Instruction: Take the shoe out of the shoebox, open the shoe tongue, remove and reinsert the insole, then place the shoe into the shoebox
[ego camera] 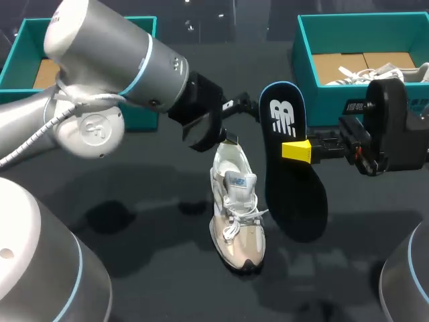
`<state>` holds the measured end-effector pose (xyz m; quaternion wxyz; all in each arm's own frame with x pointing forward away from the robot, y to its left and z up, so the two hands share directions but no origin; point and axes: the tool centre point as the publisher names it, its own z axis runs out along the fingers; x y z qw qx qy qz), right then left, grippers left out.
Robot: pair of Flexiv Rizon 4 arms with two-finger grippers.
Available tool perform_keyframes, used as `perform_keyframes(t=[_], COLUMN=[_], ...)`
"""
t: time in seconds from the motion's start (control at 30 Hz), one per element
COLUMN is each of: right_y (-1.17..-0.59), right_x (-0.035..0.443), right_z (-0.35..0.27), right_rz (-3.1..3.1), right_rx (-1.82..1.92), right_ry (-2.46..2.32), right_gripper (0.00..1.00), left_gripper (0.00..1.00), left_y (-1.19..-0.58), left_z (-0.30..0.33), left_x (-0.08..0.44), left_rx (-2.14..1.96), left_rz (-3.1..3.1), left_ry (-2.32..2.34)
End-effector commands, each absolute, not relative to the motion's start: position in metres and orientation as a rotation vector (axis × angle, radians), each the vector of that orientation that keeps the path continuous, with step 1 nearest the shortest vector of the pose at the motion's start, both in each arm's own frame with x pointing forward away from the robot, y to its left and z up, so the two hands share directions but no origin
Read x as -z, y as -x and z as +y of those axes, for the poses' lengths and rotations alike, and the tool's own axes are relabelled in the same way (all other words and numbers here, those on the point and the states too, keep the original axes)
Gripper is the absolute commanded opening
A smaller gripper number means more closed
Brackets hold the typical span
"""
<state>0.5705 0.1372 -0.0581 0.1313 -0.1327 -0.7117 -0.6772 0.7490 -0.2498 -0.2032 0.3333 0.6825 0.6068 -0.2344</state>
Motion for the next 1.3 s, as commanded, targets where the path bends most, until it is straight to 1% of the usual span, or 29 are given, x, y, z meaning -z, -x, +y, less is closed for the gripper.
perform_keyframes(t=[0.03,0.1,0.27,0.43,0.57,0.73,1.1,1.3], right_y=[-0.569,-0.576,-0.625,-0.672,-0.699,-0.713,-0.713,-0.745], right_x=[0.058,0.059,0.060,0.071,0.075,0.084,0.084,0.098], right_z=[0.138,0.136,0.122,0.111,0.103,0.096,0.096,0.104], right_rz=[-2.068,-2.057,-1.958,-1.860,-1.818,-1.758,-1.758,-1.626], right_rx=[1.967,1.953,1.890,1.803,1.798,1.814,1.814,1.663], right_ry=[0.391,0.391,0.385,0.512,0.564,0.616,0.616,0.918], right_gripper=[0.00,0.00,0.00,0.00,0.00,0.00,0.00,0.00], left_gripper=[1.00,1.00,1.00,1.00,1.00,1.00,1.00,1.00], left_y=[-0.749,-0.750,-0.746,-0.743,-0.741,-0.750,-0.752,-0.753], left_z=[-0.244,-0.243,-0.239,-0.228,-0.216,-0.203,-0.207,-0.212], left_x=[0.196,0.193,0.180,0.171,0.168,0.156,0.161,0.156], left_rx=[0.757,0.776,0.803,0.825,0.849,1.079,1.081,1.124], left_rz=[1.452,1.422,1.344,1.288,1.254,1.192,1.214,1.185], left_ry=[-1.683,-1.657,-1.616,-1.538,-1.467,-1.335,-1.322,-1.295])
